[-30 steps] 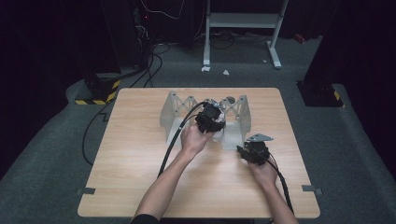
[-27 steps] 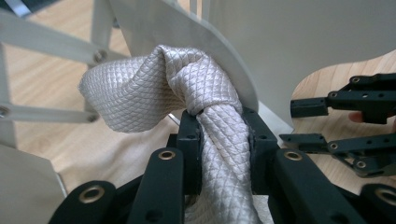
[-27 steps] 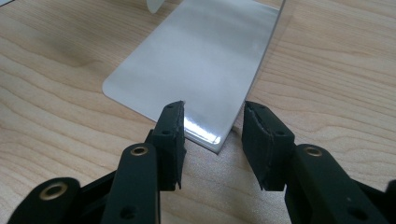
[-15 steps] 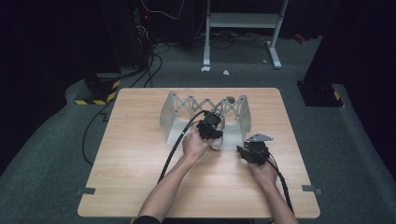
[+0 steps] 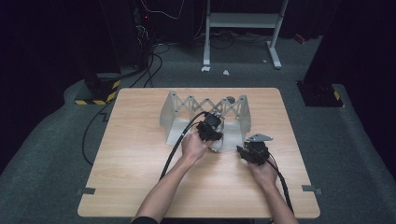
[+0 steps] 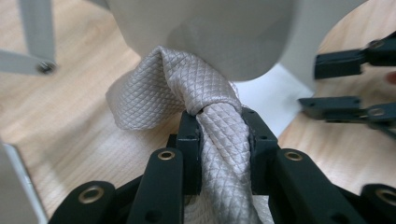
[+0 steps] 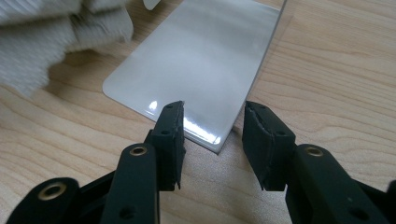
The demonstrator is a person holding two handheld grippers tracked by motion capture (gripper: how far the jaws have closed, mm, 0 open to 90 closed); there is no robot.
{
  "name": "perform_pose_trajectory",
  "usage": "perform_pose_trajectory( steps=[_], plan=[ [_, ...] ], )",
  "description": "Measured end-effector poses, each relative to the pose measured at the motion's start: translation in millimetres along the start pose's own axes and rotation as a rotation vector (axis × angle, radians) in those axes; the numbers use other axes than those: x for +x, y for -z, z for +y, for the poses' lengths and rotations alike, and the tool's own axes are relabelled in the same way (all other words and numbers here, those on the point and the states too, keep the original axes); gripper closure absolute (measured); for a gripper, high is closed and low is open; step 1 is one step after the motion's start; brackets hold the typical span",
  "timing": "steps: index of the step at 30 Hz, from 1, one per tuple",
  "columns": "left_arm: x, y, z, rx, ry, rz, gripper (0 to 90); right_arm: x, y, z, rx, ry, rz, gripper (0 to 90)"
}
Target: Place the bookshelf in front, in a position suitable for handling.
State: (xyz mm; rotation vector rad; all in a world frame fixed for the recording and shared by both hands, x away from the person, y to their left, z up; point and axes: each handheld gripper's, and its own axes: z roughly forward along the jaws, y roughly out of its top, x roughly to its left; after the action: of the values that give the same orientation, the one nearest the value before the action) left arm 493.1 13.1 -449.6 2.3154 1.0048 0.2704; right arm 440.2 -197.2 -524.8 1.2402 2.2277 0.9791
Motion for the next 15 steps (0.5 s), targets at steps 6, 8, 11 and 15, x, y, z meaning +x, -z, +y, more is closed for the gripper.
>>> perform_pose_trajectory(
  steps=[6, 8, 11, 15],
  plan=[
    [-9.8, 25.0, 8.0, -0.040, -0.044, 0.016, 71.9, 0.0, 0.0, 0.0, 0.000, 0.000, 0.001, 59.0],
    [-12.9, 30.7, 9.9, -0.047, -0.060, 0.024, 71.7, 0.0, 0.0, 0.0, 0.000, 0.000, 0.000, 58.9],
    [-12.1, 42.1, 14.9, -0.077, -0.062, 0.022, 71.6, 0.1, -0.1, 0.0, 0.000, 0.001, 0.000, 58.8],
    [-9.4, 55.1, 20.1, -0.117, -0.055, 0.023, 71.6, 0.2, -0.1, 0.1, 0.000, 0.000, 0.000, 58.8]
  ],
)
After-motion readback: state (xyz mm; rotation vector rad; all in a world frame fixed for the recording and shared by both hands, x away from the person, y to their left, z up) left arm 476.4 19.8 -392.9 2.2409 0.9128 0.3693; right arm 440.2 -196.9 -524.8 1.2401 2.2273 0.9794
